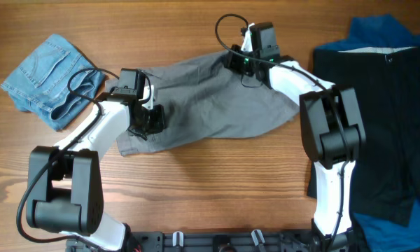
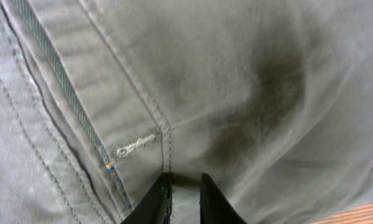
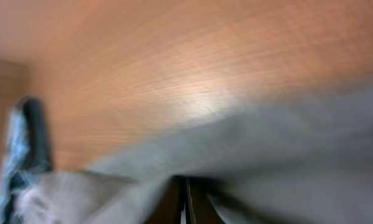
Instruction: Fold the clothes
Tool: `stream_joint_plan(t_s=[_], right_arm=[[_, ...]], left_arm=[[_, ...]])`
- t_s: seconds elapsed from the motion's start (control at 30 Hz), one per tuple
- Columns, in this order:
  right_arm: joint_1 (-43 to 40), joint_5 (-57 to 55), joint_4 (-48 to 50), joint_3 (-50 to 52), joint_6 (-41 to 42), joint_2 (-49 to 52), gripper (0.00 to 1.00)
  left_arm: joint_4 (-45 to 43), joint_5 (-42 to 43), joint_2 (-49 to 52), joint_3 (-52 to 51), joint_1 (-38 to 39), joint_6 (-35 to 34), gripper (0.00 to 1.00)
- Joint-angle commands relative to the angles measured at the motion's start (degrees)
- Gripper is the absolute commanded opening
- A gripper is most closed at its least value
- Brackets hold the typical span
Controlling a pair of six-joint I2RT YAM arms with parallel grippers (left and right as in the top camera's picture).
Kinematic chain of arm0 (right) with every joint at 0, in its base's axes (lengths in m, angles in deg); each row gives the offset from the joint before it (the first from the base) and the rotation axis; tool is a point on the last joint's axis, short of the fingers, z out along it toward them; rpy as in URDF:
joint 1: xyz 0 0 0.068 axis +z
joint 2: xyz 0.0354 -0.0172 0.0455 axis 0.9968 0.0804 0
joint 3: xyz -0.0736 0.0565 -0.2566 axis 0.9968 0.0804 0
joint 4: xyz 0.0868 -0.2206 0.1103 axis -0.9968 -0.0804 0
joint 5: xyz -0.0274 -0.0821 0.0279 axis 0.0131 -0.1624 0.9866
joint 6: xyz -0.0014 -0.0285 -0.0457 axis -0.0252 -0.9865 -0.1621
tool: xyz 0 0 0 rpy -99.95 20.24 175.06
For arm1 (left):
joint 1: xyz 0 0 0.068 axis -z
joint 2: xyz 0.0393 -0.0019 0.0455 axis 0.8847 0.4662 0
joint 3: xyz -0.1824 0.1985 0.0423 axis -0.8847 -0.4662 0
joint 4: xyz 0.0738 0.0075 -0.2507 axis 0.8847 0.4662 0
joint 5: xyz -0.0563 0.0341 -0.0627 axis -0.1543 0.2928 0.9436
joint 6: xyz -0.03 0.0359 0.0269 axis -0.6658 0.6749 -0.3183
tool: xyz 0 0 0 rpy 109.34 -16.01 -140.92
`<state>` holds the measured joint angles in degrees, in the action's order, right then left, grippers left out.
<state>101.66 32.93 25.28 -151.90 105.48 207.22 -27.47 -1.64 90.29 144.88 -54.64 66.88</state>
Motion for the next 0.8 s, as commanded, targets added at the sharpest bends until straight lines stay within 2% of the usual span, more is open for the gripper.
stream_joint_plan(t_s=[0.0, 0.07, 0.13, 0.2, 0.23, 0.27, 0.3, 0.33, 0.37, 0.4, 0.43, 0.5, 0.53, 0.6, 0.67, 0.77], right_arm=[[-3.74, 7.82, 3.67, -1.86, 1.92, -3.13, 0.04], [-6.16, 9.77, -1.62, -1.99, -1.01, -6.38, 0.04], [-8.31, 9.99, -11.39, -1.99, -6.32, -10.38, 0.04], [-9.2, 8.61, -23.41, -1.97, -12.2, -14.14, 0.04], [-9.18, 4.83, -32.72, -1.97, -14.51, -16.02, 0.04], [-9.03, 2.16, -38.1, -1.97, -15.13, -16.61, 0.06], [-8.81, -2.78, -46.21, -1.95, -16.81, -16.74, 0.09], [-8.74, -8.72, -51.63, -1.49, -17.75, -16.31, 0.18], [-8.74, -14.43, -54.86, -0.79, -17.75, -15.96, 0.32], [-8.81, -19.87, -56.5, 0.33, -17.75, -15.72, 0.51], [-8.94, -22.6, -56.22, 2.19, -19.02, -15.65, 0.64], [-9.09, -16.7, -52.83, 5.16, -26.21, -15.65, 0.73], [-9.09, -11.13, -50.99, 6.6, -30.67, -15.65, 0.73], [-9.07, -6.43, -50.1, 7.82, -32.74, -15.65, 0.72], [-9.07, -5.88, -50.07, 8.55, -32.72, -15.65, 0.71], [-9.07, -5.9, -49.86, 8.59, -32.63, -15.65, 0.71]], left_arm=[[1.07, -3.85, 0.48, -0.46, 0.13, -0.52, 0.21], [1.57, -4.57, 0.17, -0.31, -0.63, -0.5, 0.21], [2.75, -4.52, -0.79, 0.76, -1.99, -0.52, 0.22], [5.57, -4.57, -3.1, 2.93, -4.11, -0.5, 0.22], [6.32, -4.59, -4.42, 3.43, -5.18, -0.5, 0.22], [6.34, -4.61, -5.75, 3.45, -6.45, -0.52, 0.23], [6.36, -4.87, -6.67, 3.45, -8.17, -0.52, 0.24], [6.69, -5.2, -6.73, 3.45, -9.55, -0.52, 0.28], [7.23, -5.44, -6.64, 3.37, -10.84, -0.5, 0.31], [7.87, -5.42, -6.36, 3.23, -12.41, -0.52, 0.34], [8.55, -5.42, -5.92, 3.23, -13.84, -0.52, 0.42], [9.62, -5.4, -4.98, 3.23, -16.02, -0.52, 0.52], [10.21, -5.42, -4.26, 3.23, -17.0, -0.5, 0.59], [10.34, -5.4, -2.97, 2.95, -18.23, -0.48, 0.69], [8.33, -5.4, -1.29, 1.64, -19.23, -0.44, 0.79], [4.17, -3.02, 1.18, 0.04, -19.43, 2.45, 0.87]])
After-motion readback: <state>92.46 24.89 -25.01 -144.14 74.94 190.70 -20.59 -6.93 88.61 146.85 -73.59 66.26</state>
